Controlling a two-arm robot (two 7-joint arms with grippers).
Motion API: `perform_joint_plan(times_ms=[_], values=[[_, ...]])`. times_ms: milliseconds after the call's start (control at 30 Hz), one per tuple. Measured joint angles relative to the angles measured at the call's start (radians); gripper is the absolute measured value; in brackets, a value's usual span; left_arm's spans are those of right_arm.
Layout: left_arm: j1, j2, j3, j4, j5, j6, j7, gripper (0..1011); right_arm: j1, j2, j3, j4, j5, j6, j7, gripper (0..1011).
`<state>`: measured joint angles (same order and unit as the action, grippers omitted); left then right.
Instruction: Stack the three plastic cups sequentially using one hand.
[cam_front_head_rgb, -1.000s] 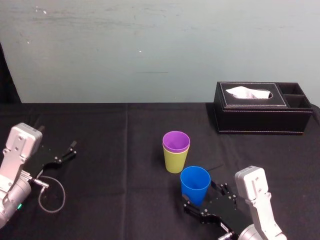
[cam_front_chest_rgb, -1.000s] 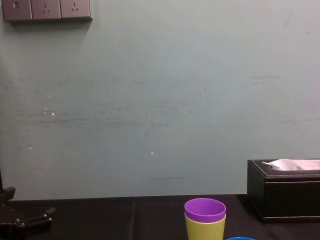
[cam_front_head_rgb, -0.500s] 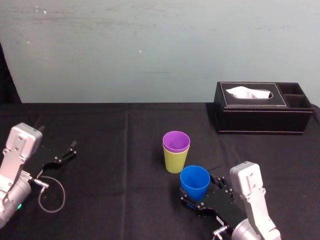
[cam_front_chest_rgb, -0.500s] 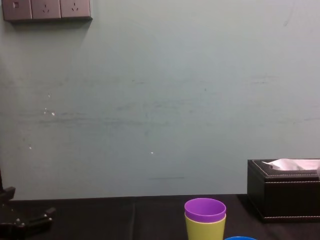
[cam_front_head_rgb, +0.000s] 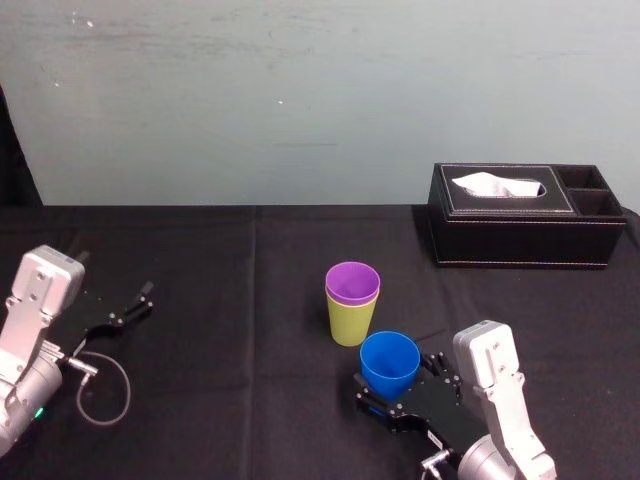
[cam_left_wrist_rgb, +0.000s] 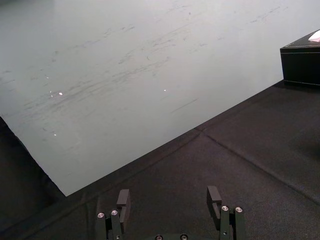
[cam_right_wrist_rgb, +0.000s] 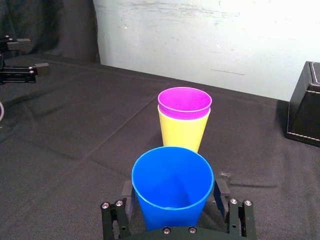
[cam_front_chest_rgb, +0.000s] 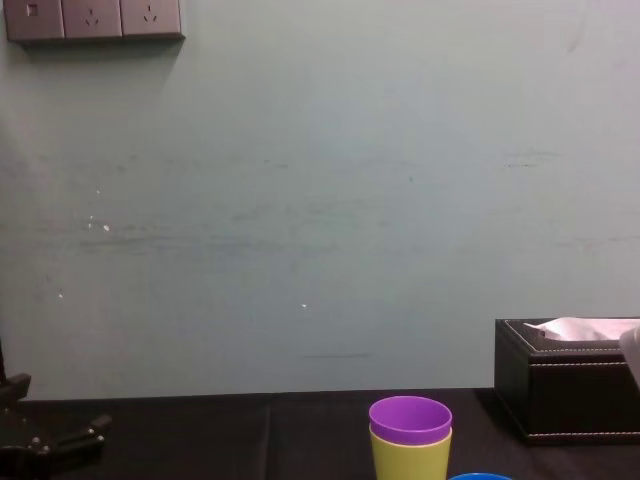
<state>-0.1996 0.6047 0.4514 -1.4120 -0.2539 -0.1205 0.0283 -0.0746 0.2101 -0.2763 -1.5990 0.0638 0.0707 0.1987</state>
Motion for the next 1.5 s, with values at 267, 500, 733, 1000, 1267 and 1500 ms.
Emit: perform_joint_plan(times_ms=[267, 500, 733, 1000, 1267, 1500], values=[[0.0, 0.0, 0.0, 0.0, 0.0, 0.0, 0.0, 1000, -0.001, 0.001, 0.0, -0.001, 0.0, 0.0, 0.0, 888], [0.0, 0.0, 0.0, 0.0, 0.0, 0.0, 0.0, 1000, -0.002, 0.001, 0.0, -0.002, 0.001, 0.0, 0.0, 743], [0.0, 0.0, 0.0, 0.0, 0.0, 0.0, 0.0, 1000, -0.002, 0.005, 0.001, -0.013, 0.002, 0.001, 0.005, 722], [0.0, 0.0, 0.0, 0.0, 0.0, 0.0, 0.0, 1000, 0.026, 0.048, 0.011, -0.107, 0.038, 0.074, 0.077, 722], [0.0, 0.0, 0.0, 0.0, 0.0, 0.0, 0.0, 1000, 0.126, 0.093, 0.009, -0.174, 0.096, 0.17, 0.146, 722], [0.0, 0.0, 0.0, 0.0, 0.0, 0.0, 0.0, 1000, 0.235, 0.094, -0.002, -0.142, 0.127, 0.233, 0.166, 722]])
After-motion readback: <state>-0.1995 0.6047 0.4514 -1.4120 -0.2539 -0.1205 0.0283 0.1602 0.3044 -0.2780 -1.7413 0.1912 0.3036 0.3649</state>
